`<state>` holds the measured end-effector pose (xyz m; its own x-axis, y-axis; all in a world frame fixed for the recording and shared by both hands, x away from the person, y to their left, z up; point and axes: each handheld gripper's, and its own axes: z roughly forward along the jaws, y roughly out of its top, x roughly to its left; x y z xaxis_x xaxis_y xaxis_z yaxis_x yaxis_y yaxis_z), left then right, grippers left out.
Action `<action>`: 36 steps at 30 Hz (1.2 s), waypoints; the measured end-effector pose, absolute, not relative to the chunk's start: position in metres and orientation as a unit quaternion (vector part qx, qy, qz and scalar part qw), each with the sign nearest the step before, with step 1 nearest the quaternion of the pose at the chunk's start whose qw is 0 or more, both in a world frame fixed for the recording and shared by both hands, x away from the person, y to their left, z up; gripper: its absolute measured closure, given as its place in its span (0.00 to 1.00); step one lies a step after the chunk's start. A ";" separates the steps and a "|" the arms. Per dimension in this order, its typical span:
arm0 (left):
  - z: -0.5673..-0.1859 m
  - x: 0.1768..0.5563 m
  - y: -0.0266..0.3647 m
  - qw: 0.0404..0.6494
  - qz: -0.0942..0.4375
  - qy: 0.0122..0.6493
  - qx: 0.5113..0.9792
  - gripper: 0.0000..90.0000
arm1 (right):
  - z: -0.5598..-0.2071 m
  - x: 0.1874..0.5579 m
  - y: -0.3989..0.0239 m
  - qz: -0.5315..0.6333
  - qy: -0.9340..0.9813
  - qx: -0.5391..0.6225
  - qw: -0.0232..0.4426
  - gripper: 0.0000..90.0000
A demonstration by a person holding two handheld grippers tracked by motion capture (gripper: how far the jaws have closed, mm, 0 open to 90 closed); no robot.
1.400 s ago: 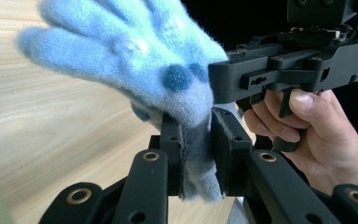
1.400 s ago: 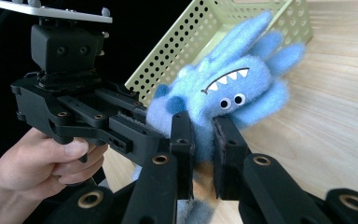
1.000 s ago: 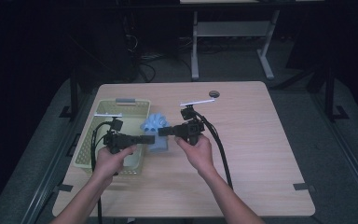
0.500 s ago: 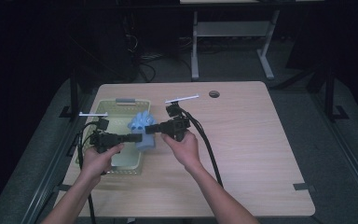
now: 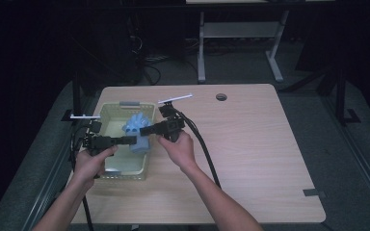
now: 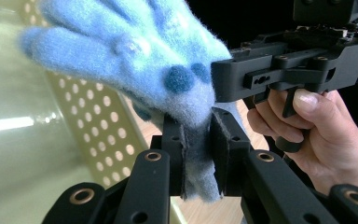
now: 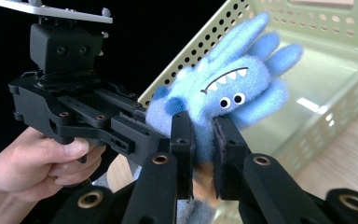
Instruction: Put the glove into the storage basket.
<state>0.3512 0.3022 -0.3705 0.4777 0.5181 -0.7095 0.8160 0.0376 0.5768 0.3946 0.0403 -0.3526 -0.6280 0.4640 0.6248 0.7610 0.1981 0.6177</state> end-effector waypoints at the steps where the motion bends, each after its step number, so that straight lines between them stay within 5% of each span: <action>1: -0.371 0.351 0.302 0.527 -0.141 0.491 0.679 0.85 | -0.352 0.395 0.043 -0.489 -0.758 -0.403 0.152 0.89; 36: -0.397 0.378 0.356 0.452 -0.148 0.534 0.699 0.86 | -0.401 0.421 0.103 -0.472 -0.747 -0.429 0.187 0.89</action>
